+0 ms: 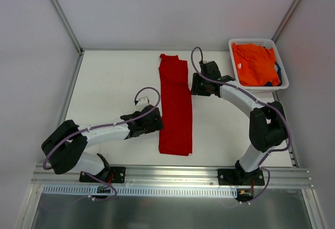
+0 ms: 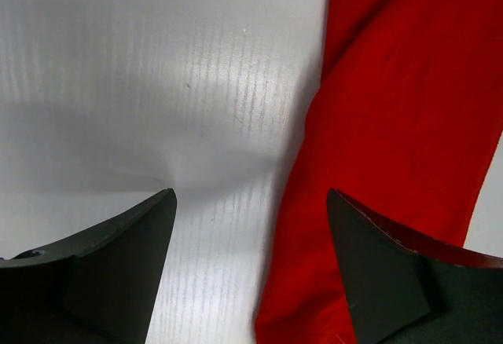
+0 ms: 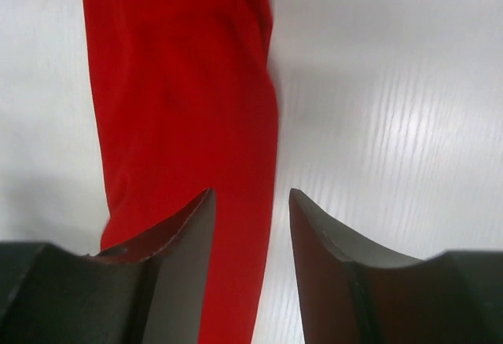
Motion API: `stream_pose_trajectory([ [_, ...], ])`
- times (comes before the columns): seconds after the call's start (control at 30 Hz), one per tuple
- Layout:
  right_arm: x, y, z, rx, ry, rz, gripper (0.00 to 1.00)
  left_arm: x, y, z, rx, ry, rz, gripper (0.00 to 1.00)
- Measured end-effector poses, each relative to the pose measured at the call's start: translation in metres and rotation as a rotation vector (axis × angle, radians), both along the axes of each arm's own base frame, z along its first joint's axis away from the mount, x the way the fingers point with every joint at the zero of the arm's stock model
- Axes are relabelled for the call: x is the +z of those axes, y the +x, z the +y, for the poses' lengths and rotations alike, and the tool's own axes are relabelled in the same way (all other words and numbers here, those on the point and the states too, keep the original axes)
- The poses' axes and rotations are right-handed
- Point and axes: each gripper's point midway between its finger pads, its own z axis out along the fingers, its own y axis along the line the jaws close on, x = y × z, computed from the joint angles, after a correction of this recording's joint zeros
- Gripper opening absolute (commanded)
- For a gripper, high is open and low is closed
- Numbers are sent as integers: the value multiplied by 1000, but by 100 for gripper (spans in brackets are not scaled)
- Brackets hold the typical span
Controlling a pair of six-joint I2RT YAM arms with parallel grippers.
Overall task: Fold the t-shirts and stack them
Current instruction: Fold the tshirt
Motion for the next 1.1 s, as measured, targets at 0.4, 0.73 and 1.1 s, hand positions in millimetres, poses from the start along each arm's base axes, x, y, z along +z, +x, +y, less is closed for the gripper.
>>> stream_pose_trajectory([
  [0.4,-34,-117,-5,56,-67,69,46,-3,-32,-1,-29,-86,22,78],
  [0.73,-41,-188,11,141,-89,-28,47,-2,-72,-21,-115,-130,21,78],
  [1.1,-50,-244,28,151,-112,-103,47,-2,-92,-30,-110,-176,-25,77],
])
